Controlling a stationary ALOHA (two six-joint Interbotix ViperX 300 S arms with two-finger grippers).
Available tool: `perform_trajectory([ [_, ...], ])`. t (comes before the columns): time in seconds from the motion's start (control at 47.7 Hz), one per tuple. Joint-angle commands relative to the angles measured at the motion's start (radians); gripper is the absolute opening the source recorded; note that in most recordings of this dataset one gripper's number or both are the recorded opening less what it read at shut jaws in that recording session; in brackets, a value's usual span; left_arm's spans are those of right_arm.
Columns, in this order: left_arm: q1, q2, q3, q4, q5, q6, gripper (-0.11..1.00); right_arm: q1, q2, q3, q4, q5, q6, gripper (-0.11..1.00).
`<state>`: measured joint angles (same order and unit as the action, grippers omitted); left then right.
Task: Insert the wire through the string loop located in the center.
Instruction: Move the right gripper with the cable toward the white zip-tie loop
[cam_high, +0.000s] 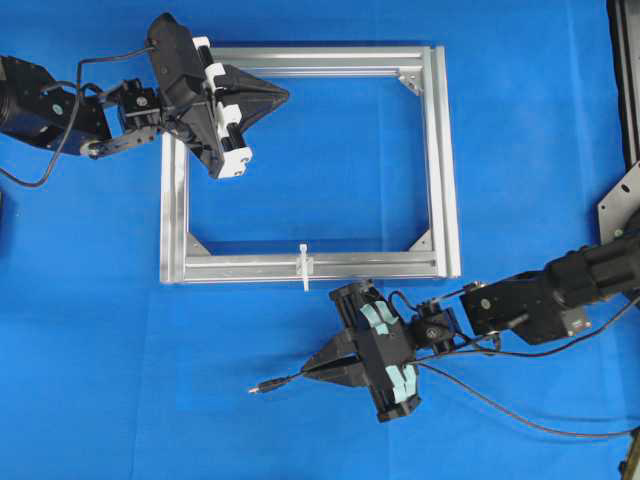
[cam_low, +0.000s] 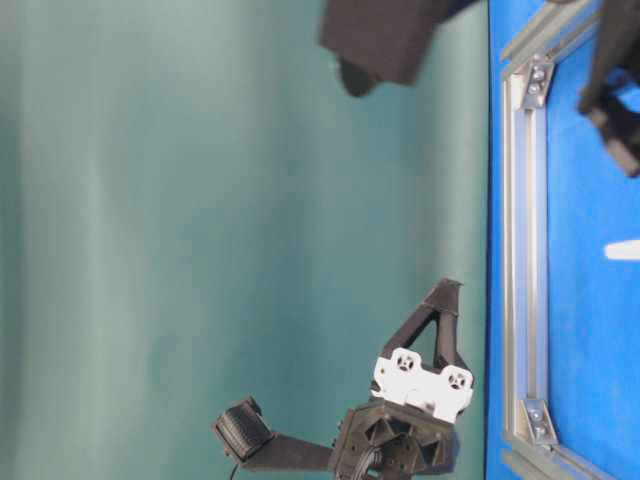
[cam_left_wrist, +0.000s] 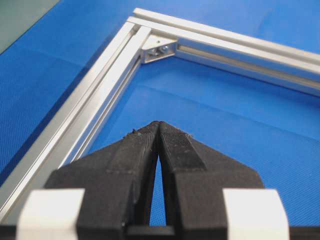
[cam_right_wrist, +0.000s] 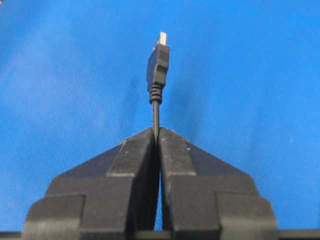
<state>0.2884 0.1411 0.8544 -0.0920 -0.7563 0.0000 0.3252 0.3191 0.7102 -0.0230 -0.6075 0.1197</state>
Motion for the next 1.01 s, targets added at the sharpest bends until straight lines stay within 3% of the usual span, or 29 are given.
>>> perform_trajectory([
  [0.0,0.002,-0.034,-0.011,0.003,-0.006,-0.002,0.0,0.003,-0.071,-0.005,0.0,0.038,-0.002,-0.03],
  [0.273,0.002,-0.035,-0.006,0.003,-0.006,0.0,0.0,0.003,-0.175,-0.003,-0.002,0.153,-0.008,-0.03],
  [0.986,0.002,-0.035,-0.006,0.003,-0.006,-0.002,0.0,0.003,-0.176,-0.002,-0.002,0.16,-0.008,-0.03],
])
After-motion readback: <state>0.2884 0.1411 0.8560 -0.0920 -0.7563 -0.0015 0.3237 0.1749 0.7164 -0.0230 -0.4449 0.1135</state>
